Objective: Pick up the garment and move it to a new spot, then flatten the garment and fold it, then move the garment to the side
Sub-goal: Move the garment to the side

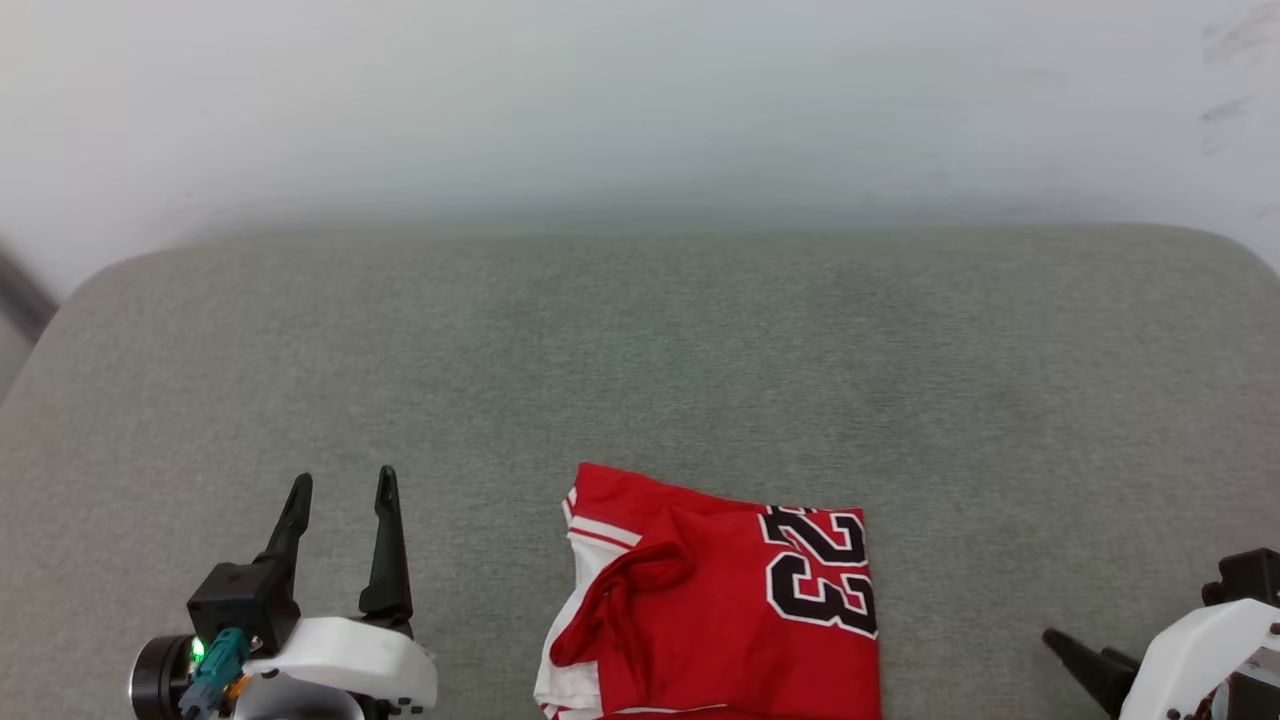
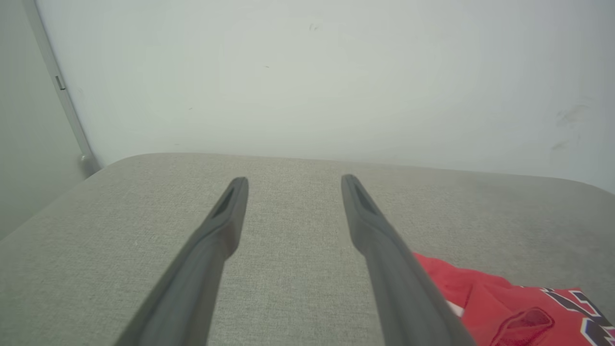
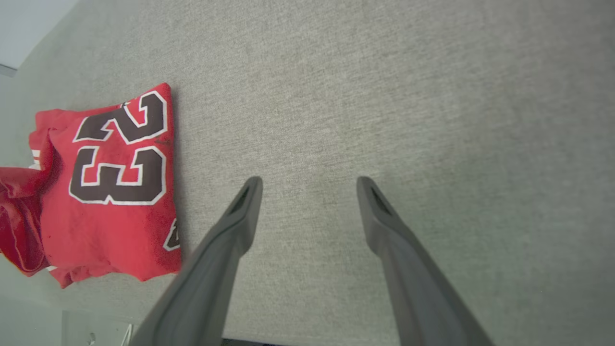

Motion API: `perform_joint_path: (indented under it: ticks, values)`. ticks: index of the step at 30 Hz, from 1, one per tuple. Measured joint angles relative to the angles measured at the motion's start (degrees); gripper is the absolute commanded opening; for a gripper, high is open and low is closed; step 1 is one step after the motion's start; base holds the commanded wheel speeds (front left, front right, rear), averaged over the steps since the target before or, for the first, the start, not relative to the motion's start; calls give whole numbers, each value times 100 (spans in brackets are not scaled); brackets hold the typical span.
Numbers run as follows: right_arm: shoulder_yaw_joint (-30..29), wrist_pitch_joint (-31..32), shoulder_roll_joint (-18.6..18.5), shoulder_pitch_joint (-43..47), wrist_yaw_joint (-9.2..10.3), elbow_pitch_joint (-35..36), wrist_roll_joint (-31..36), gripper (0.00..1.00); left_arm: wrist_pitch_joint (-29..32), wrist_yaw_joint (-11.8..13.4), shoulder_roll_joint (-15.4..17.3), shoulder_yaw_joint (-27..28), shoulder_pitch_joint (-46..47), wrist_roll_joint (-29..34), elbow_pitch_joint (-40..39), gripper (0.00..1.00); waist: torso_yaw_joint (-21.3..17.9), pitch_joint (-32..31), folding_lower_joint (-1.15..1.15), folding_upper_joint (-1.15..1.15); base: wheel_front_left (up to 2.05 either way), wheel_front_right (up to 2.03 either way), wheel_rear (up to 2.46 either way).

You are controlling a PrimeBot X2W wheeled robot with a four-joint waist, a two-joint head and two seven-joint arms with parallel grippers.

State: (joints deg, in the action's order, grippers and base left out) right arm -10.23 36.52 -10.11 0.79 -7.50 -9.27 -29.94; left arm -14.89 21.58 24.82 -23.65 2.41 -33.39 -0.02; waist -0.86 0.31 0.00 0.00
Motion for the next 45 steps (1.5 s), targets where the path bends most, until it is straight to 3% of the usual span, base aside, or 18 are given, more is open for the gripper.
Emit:
perform_joint_path:
  ticks: [3, 7, 11, 17, 19, 25, 32, 34, 35, 45]
  values:
    - [-287, 922, 73, -265, 0, -460, -504, 100, -1, -56, -71, 11, 108, 70, -2, 100, 155, 103, 0, 0, 0, 0, 0]
    - [-556, 1728, 453, -682, 0, -905, -1177, 100, -2, -148, -185, 25, 211, 165, 14, 100, 379, 246, 0, 0, 0, 0, 0]
    - [-583, 2020, 634, -1060, 0, -1341, -1777, 100, -10, -263, -278, 45, 333, 247, 65, 100, 586, 407, 0, 0, 0, 0, 0]
    - [-162, 1907, 692, -1443, -3, -1876, -2337, 100, -18, -425, -394, 63, 473, 348, 182, 100, 842, 604, 0, 0, 0, 0, 0]
    - [9, 1809, 692, -1495, -4, -1985, -2476, 1, -18, -456, -419, 82, 484, 355, 231, 100, 894, 629, 0, 0, 0, 0, 0]
    - [511, 1399, 678, -1503, 0, -1913, -2382, 0, -18, -508, -468, 107, 394, 408, 368, 100, 859, 486, 0, 0, 0, 0, 0]
    - [1495, 893, -158, -1469, -1, -1129, -1129, 0, -18, -544, -486, 142, 288, 450, 336, 100, 520, 318, 0, 0, 0, 0, 0]
    - [1651, 726, -403, -1472, 0, -984, -644, 0, -18, -544, -490, 169, 244, 452, 313, 100, 352, 309, 1, 0, 0, 0, 0]
    - [1778, 616, -726, -1512, -1, -875, 49, 0, -18, -595, -535, 170, 264, 515, 214, 100, -41, 362, 0, 0, 0, 0, 0]
    - [1529, -40, -1160, -2399, -3, -1381, 855, 0, 8, -800, -396, 166, 982, 836, -14, 100, -1004, 1055, 1, 0, 0, 0, 0]
